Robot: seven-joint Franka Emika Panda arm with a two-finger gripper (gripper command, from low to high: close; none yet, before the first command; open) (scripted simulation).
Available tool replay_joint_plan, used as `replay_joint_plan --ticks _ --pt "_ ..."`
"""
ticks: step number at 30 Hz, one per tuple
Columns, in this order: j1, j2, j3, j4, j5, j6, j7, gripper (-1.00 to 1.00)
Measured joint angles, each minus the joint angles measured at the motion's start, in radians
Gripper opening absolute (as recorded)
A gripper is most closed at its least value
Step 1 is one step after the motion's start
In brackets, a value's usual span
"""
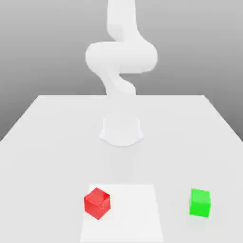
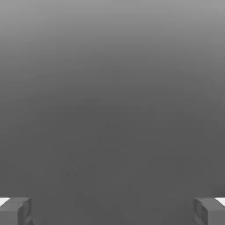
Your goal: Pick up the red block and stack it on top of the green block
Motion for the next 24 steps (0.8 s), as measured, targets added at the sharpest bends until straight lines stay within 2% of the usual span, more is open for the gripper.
replay_joint_plan --ticks 10,20,24 --pt "-0.104 0.370 0.034 -0.173 -0.013 0.199 0.216 0.00" --pt "-0.165 0.732 0.023 -0.343 -0.009 0.394 0.415 0.00" --pt "-0.162 0.877 0.016 -0.344 -0.013 0.507 0.439 0.00"
